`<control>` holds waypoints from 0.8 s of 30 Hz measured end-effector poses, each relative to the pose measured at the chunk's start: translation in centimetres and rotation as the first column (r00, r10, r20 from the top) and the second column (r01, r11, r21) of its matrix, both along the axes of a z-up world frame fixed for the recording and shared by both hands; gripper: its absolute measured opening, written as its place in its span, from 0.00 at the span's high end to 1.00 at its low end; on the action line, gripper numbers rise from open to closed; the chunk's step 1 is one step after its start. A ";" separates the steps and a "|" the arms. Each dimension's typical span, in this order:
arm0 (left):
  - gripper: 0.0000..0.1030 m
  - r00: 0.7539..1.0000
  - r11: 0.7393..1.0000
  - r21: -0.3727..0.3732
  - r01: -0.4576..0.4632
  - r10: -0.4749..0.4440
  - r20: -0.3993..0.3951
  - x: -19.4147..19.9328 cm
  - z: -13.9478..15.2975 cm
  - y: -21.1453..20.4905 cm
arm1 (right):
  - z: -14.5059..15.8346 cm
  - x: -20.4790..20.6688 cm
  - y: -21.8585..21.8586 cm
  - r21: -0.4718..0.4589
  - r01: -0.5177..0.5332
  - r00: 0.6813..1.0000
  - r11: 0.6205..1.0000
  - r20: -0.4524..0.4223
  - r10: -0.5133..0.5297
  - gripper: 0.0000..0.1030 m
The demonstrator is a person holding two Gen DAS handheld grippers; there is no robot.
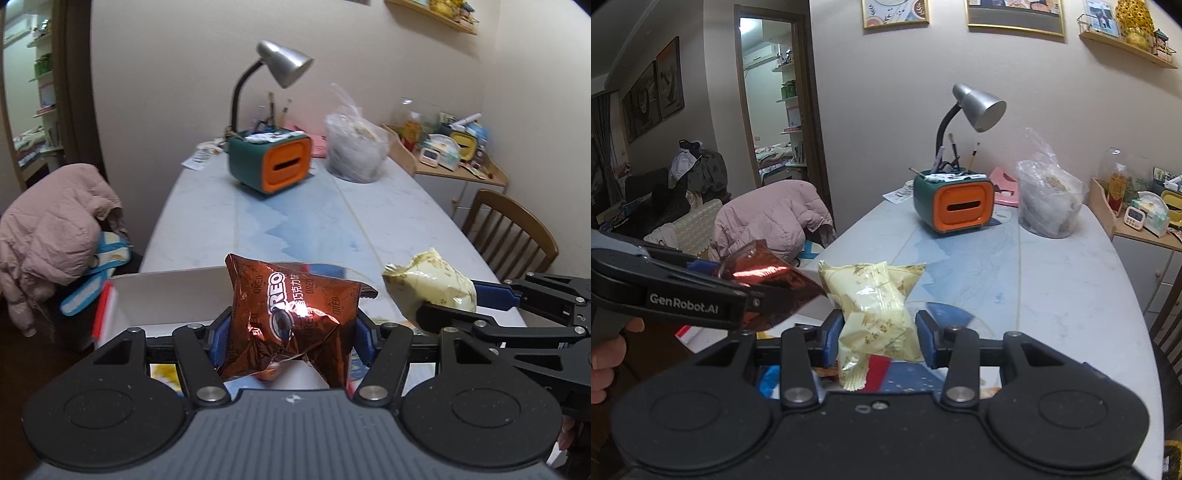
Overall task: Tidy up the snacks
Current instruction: 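Carry the Oreo pack and cream packet over the box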
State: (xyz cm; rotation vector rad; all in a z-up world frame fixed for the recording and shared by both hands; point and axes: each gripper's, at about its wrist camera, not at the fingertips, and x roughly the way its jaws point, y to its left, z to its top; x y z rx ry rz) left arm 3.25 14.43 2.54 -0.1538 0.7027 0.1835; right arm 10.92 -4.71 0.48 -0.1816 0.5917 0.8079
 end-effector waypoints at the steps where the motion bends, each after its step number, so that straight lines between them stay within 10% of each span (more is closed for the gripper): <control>1: 0.39 1.000 1.000 0.001 -0.008 0.008 0.000 -0.4 -0.1 0.6 | -0.1 -0.3 0.6 -0.003 -0.003 1.000 1.000 -0.001 0.003 0.61; 24: 0.39 0.974 0.985 -0.001 -0.173 0.171 -0.151 -1.2 -6.2 11.3 | -6.6 -0.5 9.9 -0.168 -0.032 0.994 0.985 -0.107 0.014 0.61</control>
